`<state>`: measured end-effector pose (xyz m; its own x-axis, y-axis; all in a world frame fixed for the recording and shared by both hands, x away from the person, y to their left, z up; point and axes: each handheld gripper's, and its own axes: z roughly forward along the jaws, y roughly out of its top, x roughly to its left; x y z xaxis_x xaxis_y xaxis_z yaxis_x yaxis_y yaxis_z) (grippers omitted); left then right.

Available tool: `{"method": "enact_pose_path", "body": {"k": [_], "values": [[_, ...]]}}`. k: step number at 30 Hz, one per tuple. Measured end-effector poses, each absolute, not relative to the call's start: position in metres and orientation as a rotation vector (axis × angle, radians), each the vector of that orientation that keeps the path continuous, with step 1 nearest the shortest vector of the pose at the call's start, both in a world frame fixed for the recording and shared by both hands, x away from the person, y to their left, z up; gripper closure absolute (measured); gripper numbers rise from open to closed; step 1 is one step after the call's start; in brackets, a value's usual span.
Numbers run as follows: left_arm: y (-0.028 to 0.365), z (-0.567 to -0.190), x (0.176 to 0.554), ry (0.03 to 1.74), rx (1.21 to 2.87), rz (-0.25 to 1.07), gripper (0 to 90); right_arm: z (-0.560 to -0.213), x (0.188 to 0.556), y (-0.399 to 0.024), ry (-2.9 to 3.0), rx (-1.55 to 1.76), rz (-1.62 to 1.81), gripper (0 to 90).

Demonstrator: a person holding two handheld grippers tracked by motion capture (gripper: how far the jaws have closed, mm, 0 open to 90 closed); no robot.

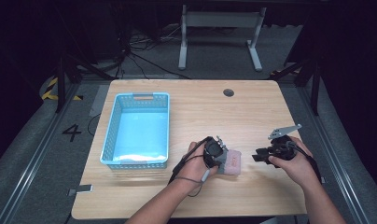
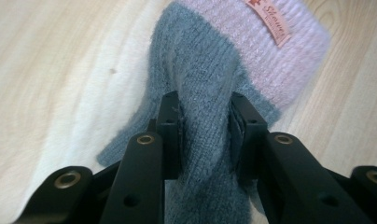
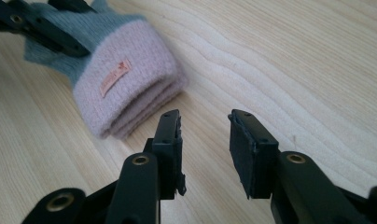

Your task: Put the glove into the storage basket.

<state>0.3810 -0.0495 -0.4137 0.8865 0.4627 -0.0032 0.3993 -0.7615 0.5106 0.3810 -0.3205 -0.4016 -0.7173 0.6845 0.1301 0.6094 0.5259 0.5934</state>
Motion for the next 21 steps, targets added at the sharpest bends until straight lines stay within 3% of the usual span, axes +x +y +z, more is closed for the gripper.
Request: {"method": "enact_pose_path", "body": {"k": [21], "values": [[0.018,-0.331,0.372,0.648,2.436,0.237,69.7,-0.404,0.396,-0.306,2.674,1.095,0.958,64.0]]}}
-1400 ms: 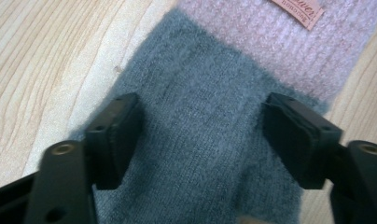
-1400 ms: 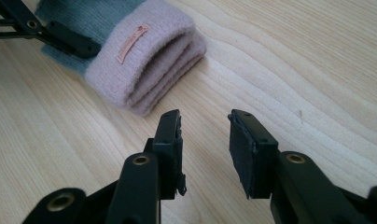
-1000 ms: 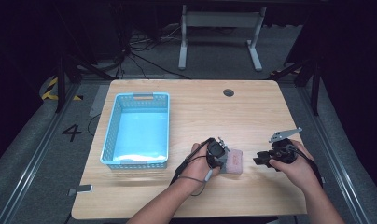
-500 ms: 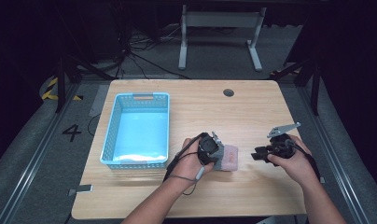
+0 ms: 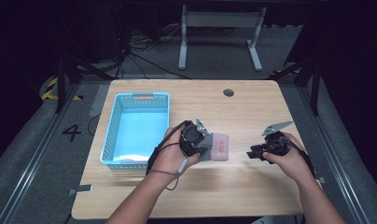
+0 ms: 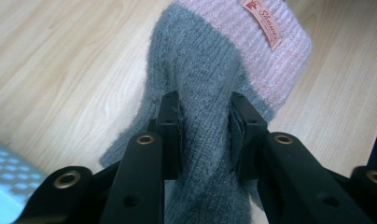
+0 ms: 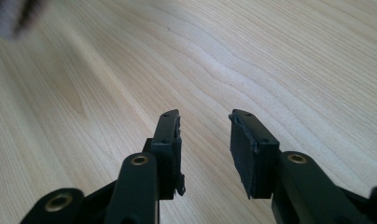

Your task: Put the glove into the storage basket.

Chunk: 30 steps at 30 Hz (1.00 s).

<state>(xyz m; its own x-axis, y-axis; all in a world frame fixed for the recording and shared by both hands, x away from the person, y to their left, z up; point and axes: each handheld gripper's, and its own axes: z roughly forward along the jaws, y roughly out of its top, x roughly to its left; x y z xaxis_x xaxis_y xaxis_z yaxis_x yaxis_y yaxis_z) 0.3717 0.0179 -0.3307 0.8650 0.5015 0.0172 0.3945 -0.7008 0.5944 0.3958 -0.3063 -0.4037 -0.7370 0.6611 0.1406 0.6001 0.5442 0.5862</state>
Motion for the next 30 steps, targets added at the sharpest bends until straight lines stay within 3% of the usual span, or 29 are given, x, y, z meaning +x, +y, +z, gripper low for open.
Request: {"method": "enact_pose_path", "body": {"k": [13,30], "values": [[0.071,-0.308,0.380,0.737,2.393,0.337,69.5,-0.410,0.398,-0.305,2.686,1.119,0.945,63.8],[0.146,-0.301,0.392,0.861,2.319,0.371,69.3,-0.424,0.392,-0.308,2.698,1.175,0.898,63.3]]}}
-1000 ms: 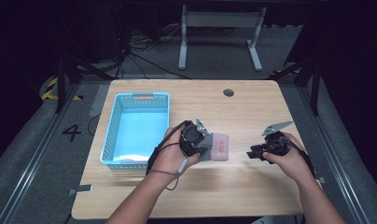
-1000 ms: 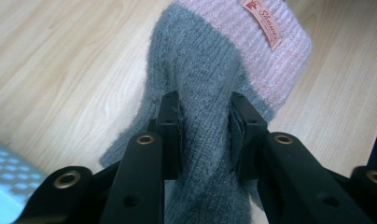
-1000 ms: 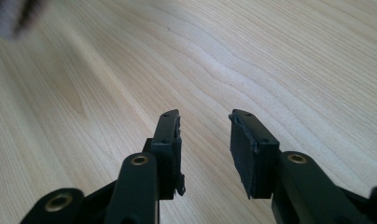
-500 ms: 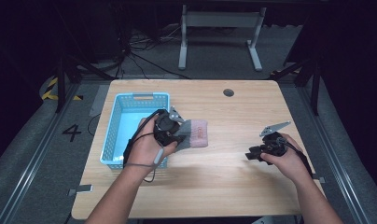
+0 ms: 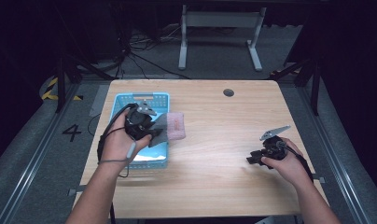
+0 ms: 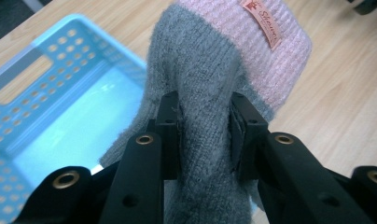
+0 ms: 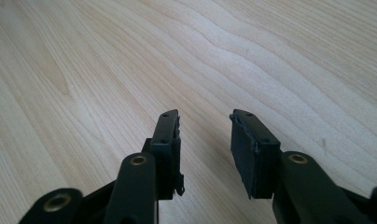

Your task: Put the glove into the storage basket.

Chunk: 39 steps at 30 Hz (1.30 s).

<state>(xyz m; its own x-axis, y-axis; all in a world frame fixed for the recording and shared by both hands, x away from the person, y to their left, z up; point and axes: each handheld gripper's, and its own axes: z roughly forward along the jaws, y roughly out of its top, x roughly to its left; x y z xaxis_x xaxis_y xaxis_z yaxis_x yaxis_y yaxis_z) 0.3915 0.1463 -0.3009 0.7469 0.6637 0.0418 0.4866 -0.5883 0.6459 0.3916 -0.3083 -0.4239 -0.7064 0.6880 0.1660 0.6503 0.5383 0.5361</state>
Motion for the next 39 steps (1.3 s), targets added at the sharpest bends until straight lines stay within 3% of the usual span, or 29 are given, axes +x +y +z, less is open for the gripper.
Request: {"method": "enact_pose_path", "body": {"k": [14,39], "values": [[0.191,-0.318,0.421,0.982,2.333,0.362,69.0,-0.424,0.393,-0.306,2.694,1.171,0.919,62.8],[0.185,-0.389,0.464,0.995,2.546,0.214,68.1,-0.423,0.388,-0.302,2.700,1.153,0.913,62.1]]}}
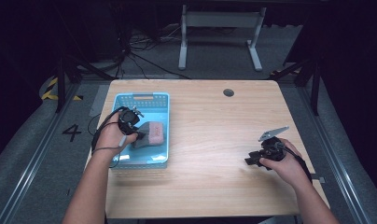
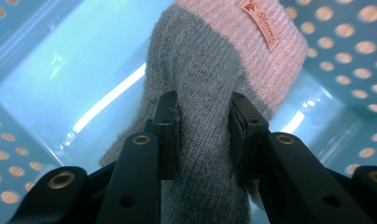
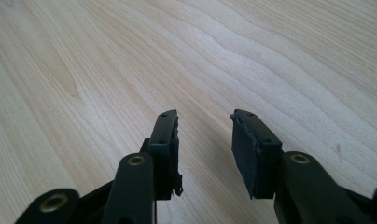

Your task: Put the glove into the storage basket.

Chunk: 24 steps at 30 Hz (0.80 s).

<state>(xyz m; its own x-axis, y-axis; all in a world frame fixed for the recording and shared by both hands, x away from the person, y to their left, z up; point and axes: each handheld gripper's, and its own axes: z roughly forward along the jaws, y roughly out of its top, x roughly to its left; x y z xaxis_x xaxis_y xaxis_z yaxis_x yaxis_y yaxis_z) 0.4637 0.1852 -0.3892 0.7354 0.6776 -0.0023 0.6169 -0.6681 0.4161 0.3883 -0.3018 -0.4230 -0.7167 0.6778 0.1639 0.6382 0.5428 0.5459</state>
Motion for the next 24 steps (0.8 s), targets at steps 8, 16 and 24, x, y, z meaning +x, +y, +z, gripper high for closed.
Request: {"method": "enact_pose_path", "body": {"k": [8,16,24], "values": [[0.182,-0.402,0.470,0.983,2.571,0.187,66.4,-0.418,0.383,-0.300,2.691,1.124,0.912,61.6],[0.180,-0.413,0.472,0.958,2.579,0.249,51.4,-0.413,0.380,-0.297,2.689,1.105,0.923,61.6],[0.182,-0.405,0.467,0.952,2.517,0.341,38.7,-0.411,0.382,-0.294,2.696,1.088,0.929,61.4]]}}
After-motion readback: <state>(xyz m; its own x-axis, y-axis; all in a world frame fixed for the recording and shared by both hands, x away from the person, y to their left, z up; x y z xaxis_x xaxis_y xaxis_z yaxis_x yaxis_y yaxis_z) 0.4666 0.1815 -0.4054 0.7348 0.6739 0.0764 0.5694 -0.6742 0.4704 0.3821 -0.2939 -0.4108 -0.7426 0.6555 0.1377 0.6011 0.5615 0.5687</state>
